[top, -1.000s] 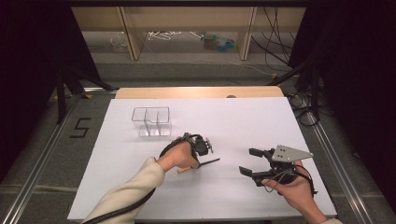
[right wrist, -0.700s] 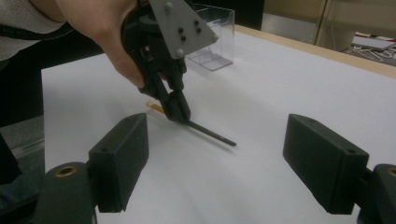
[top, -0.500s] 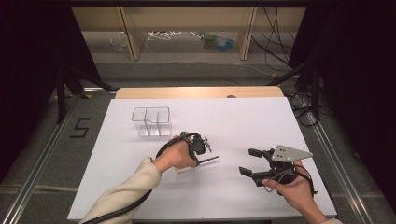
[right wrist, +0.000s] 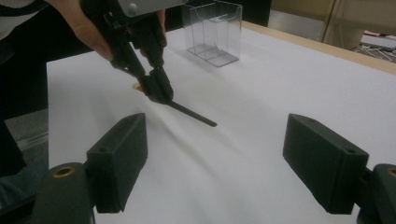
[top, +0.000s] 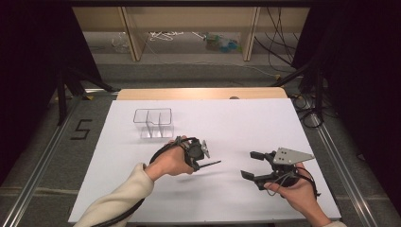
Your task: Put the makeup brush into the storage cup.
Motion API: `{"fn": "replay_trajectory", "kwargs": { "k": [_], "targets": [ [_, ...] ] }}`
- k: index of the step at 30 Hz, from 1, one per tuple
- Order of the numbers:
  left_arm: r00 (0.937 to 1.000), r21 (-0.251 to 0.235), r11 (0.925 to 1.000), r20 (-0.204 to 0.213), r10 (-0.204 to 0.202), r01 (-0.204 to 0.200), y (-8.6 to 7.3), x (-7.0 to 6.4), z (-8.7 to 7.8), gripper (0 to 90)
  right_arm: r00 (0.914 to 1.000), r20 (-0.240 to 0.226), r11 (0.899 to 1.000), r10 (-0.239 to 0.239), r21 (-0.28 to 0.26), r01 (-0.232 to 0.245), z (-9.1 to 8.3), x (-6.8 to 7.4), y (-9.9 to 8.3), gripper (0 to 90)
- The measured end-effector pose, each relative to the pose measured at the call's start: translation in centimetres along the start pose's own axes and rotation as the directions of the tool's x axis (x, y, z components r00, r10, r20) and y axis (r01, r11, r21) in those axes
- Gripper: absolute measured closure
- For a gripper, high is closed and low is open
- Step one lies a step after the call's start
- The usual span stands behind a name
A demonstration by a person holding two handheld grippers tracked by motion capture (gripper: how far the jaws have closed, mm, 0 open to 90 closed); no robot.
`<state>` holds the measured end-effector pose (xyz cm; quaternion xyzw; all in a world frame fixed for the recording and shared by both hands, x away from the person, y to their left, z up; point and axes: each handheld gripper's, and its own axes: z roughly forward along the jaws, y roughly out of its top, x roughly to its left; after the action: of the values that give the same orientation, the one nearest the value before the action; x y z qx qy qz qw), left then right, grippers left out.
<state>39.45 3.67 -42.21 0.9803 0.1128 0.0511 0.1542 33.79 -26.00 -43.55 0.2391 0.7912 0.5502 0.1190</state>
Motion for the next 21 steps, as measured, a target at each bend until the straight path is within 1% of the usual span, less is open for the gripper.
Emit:
{"fn": "replay_trajectory", "kwargs": {
  "k": [1,2,3,5,6,8,9,11,12,14,15,16,17,21],
  "targets": [
    [1.0,-0.006,1.0,0.001,-0.001,0.001,-0.1,-0.2,-0.1,82.9,1.0,0.005,1.0,-0.001,0.013,0.001,-0.1,0.0,0.0,22.8],
    [1.0,-0.006,1.0,0.001,0.004,-0.004,-0.2,-0.3,-0.3,82.9,1.0,0.004,1.0,-0.004,0.016,0.004,0.0,0.0,0.0,22.7],
    [1.0,-0.007,0.9999,0.003,0.008,-0.008,-0.3,-0.4,-0.4,82.9,0.9999,0.01,0.999,-0.01,0.032,0.009,-0.1,0.1,0.0,22.7],
    [0.9998,-0.012,0.9998,0.007,0.017,-0.017,-0.5,-0.7,-0.7,82.9,0.9999,0.003,0.999,-0.016,0.038,0.016,0.0,0.1,0.0,22.7],
    [0.9997,-0.015,0.9997,0.013,0.02,-0.019,-0.6,-0.9,-0.8,82.9,0.9999,-0.01,1.0,-0.014,0.026,0.014,0.1,0.1,0.0,22.7],
    [0.9996,-0.018,0.9995,0.014,0.025,-0.025,-0.7,-1.1,-0.9,82.9,0.9998,-0.015,1.0,-0.015,0.026,0.015,0.2,0.1,0.0,22.7],
    [0.9991,-0.018,0.9991,0.019,0.039,-0.039,-0.9,-1.4,-1.0,82.9,0.9996,-0.021,0.999,-0.019,0.029,0.02,0.4,0.2,0.0,22.6],
    [0.9992,-0.025,0.9991,0.017,0.035,-0.035,-1.0,-1.5,-1.1,82.9,0.9994,-0.027,0.999,-0.019,0.028,0.02,0.5,0.2,0.0,22.5],
    [0.9988,-0.019,0.9989,0.024,0.043,-0.042,-1.2,-1.7,-1.2,82.9,0.9991,-0.03,0.999,-0.03,0.04,0.031,0.5,0.2,0.0,22.4],
    [0.9988,-0.017,0.9989,0.021,0.044,-0.044,-1.4,-1.8,-1.3,82.9,0.998,-0.049,0.999,-0.04,0.033,0.042,0.8,0.3,0.1,22.3],
    [0.9988,-0.021,0.9989,0.024,0.042,-0.042,-1.6,-2.0,-1.6,82.9,0.9982,-0.043,0.998,-0.042,0.04,0.044,0.8,0.4,0.1,22.3],
    [0.9985,-0.02,0.9988,0.031,0.045,-0.045,-1.7,-2.1,-1.6,82.9,0.9975,-0.055,0.999,-0.044,0.026,0.046,1.0,0.5,0.1,22.3],
    [0.9982,-0.022,0.9987,0.039,0.046,-0.046,-1.8,-2.2,-1.7,82.9,0.9971,-0.06,0.998,-0.046,0.035,0.049,1.0,0.5,0.1,22.3],
    [0.9973,-0.02,0.9983,0.047,0.057,-0.056,-2.2,-2.7,-1.9,82.9,0.9945,-0.081,0.998,-0.066,0.019,0.068,1.6,0.7,0.2,22.1]
  ]
}}
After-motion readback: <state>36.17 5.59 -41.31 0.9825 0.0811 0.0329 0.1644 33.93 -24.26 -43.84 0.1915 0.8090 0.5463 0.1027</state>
